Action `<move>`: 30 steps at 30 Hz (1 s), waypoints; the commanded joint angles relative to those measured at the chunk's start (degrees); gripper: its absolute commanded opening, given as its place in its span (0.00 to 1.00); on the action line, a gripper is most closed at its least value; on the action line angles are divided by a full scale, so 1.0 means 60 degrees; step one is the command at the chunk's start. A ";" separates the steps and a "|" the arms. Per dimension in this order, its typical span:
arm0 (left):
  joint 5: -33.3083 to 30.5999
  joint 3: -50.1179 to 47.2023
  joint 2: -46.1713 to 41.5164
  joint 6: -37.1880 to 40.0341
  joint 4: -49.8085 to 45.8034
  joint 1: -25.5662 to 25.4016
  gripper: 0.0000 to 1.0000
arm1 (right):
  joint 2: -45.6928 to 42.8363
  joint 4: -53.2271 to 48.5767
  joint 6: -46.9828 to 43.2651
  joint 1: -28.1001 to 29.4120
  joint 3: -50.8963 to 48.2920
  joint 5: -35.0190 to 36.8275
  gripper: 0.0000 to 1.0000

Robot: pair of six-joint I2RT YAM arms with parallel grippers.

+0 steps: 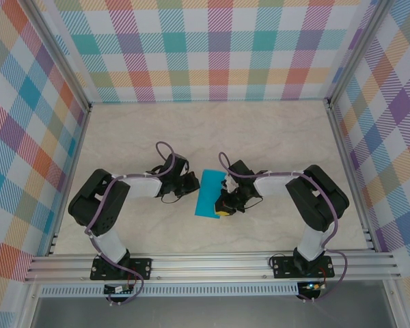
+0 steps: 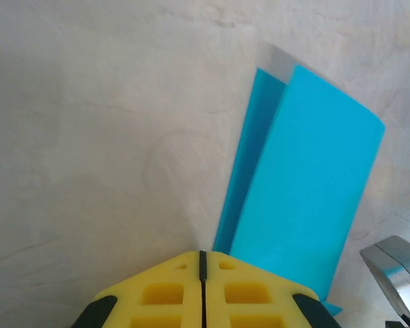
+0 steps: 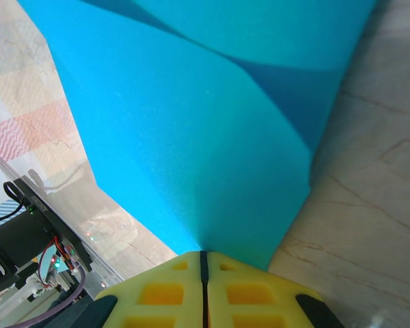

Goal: Fold a paper plane with a square sheet of paper (pick it up from the middle)
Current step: Fold the triangle a second time at the center of the table.

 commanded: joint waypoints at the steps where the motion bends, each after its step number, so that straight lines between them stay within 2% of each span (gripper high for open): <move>1: -0.0456 -0.0008 -0.1122 0.0345 -0.0710 0.0139 0.10 | 0.0511 -0.0833 -0.0043 0.0043 -0.0169 0.0412 0.08; 6: 0.0535 -0.0003 -0.1947 0.0293 -0.0516 -0.0117 0.15 | 0.0510 -0.0798 0.0007 0.0043 -0.0090 0.0375 0.08; 11: 0.1339 0.0594 -0.1004 0.0421 -0.0758 -0.0597 0.11 | 0.0477 -0.0632 0.0201 0.0035 -0.0046 0.0389 0.08; 15: 0.1915 0.0197 -0.0122 -0.0190 0.0616 -0.0649 0.10 | 0.0375 -0.0683 0.0251 0.0043 0.0105 0.0375 0.09; 25: 0.0961 0.0088 0.0933 0.0021 0.0336 -0.0717 0.08 | -0.0257 -0.0780 0.0316 0.0060 0.0635 0.0204 0.12; 30: 0.0880 -0.0012 0.1056 0.0119 0.0249 -0.0731 0.08 | -0.0177 -0.0680 0.0410 0.0087 0.1292 0.0089 0.13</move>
